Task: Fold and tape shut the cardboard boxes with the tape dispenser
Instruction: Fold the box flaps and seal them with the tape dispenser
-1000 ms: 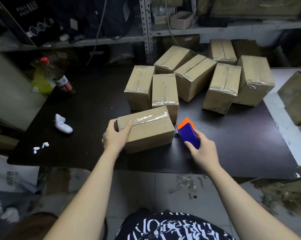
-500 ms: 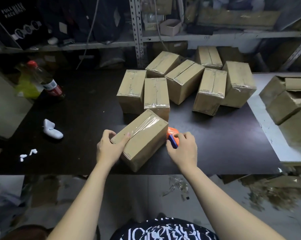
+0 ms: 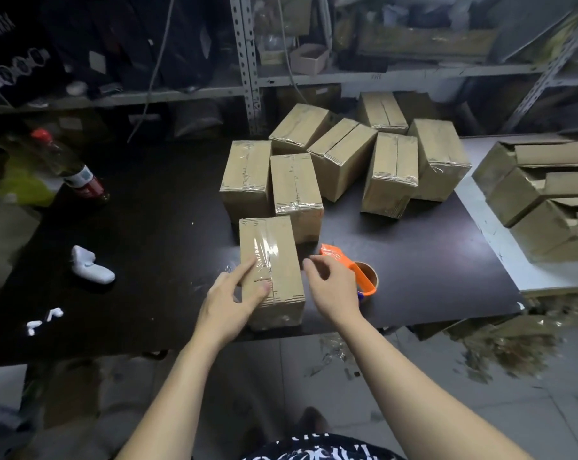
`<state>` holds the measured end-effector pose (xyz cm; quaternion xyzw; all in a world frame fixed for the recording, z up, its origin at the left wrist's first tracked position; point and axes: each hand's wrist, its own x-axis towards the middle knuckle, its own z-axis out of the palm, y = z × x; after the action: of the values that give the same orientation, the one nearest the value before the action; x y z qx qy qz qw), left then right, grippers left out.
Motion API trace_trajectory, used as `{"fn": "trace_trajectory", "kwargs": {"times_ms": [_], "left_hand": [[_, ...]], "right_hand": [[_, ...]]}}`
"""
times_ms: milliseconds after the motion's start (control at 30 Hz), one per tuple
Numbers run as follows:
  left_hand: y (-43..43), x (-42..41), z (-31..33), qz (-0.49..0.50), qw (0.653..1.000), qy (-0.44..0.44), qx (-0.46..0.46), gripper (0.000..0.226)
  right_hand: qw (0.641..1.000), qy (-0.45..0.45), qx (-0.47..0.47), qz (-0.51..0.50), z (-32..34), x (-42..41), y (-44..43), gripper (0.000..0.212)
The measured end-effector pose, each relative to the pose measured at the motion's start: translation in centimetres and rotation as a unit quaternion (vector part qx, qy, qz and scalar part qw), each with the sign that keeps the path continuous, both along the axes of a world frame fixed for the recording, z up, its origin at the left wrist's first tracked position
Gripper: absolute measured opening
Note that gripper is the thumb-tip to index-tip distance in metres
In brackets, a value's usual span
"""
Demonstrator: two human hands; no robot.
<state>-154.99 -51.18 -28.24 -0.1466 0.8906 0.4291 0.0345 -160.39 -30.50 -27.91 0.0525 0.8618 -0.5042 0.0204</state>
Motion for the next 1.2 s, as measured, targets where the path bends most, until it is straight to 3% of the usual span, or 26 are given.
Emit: {"fn": "trace_trajectory", "kwargs": {"times_ms": [67,133,467,667,867,1000,1067,1200], "left_hand": [[-0.1,-0.5,0.1,-0.003,1.0,0.0,-0.01,0.063],[0.0,-1.0,0.4,-0.014,0.999,-0.001,-0.028,0.07],[0.1,-2.2,2.1,-0.032,0.997,-0.008,-0.065,0.066],[-0.1,-2.9,2.9,-0.035,0.997,-0.001,-0.064,0.066],[1.0,-4.1,5.0,-0.013,0.995,0.072,-0.066,0.034],[2.0,-5.2,7.2,-0.013,0.988,0.155,0.022,0.015],[2.4,-5.6,8.6,-0.014,0.98,0.183,0.079,0.022],[2.5,-6.0,11.8,-0.033,0.956,0.143,0.254,0.03]], "right_hand": [[0.985,0.019,0.16,-0.067,-1.1,-0.1,1.5,0.017],[0.962,-0.017,0.259,-0.085,-2.6,0.3,3.0,0.029],[0.919,-0.08,0.386,0.022,-3.6,-1.3,3.9,0.032],[0.939,-0.131,0.317,0.005,-4.1,-0.7,3.7,0.039],[0.984,-0.081,0.146,-0.062,-0.9,0.1,3.0,0.036],[0.999,-0.001,0.02,-0.051,3.1,1.1,2.2,0.054],[0.999,0.034,-0.015,-0.021,4.5,1.6,1.7,0.056],[0.994,0.084,-0.03,0.07,6.2,2.2,1.8,0.047]]}}
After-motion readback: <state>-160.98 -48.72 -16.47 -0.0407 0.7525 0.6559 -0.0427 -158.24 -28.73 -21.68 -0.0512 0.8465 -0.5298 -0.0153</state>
